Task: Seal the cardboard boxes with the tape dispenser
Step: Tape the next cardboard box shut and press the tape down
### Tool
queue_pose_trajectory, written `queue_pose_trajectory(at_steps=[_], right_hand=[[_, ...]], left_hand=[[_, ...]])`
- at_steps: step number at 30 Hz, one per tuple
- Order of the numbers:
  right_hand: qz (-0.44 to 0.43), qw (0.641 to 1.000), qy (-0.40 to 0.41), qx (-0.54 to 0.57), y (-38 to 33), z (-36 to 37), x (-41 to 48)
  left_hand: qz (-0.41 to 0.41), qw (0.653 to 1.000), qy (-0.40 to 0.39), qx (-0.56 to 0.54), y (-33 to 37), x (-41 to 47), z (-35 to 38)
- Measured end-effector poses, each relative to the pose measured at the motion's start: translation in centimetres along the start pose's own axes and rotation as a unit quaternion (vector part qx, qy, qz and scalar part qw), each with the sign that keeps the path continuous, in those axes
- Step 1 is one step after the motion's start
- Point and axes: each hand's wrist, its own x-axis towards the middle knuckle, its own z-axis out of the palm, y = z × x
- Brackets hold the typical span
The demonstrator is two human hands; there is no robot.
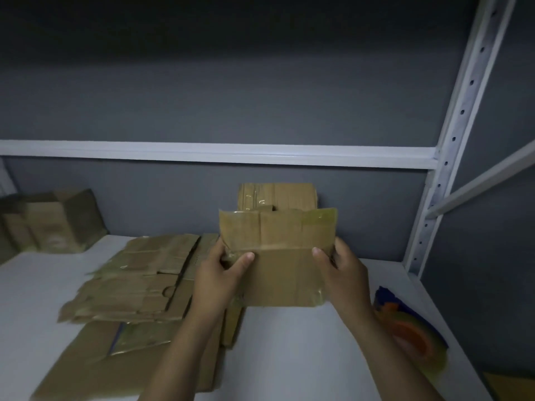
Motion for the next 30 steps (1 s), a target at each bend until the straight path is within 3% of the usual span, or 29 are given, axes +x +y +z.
queue_pose_trajectory(at_steps=[8, 16, 24, 30], right_hand=[[-0.019, 0.995, 0.006, 0.097, -10.3, 11.3, -6.0], [0.016, 0.975, -0.069, 0.209, -19.9, 26.9, -12.4], [0.052, 0.945, -0.200, 0.254, -23.4, 41.5, -13.8], [0.073, 0.942, -0.236, 0.225, -22.9, 51.6, -10.8]], left_hand=[[-0.020, 0.997, 0.067, -0.024, -0.6, -1.8, -16.0], [-0.049, 0.991, 0.126, -0.022, -5.3, -4.2, -34.3], [-0.106, 0.974, 0.199, 0.012, -13.6, -3.9, -46.6], [-0.131, 0.971, 0.198, 0.012, -20.0, 1.6, -52.7]])
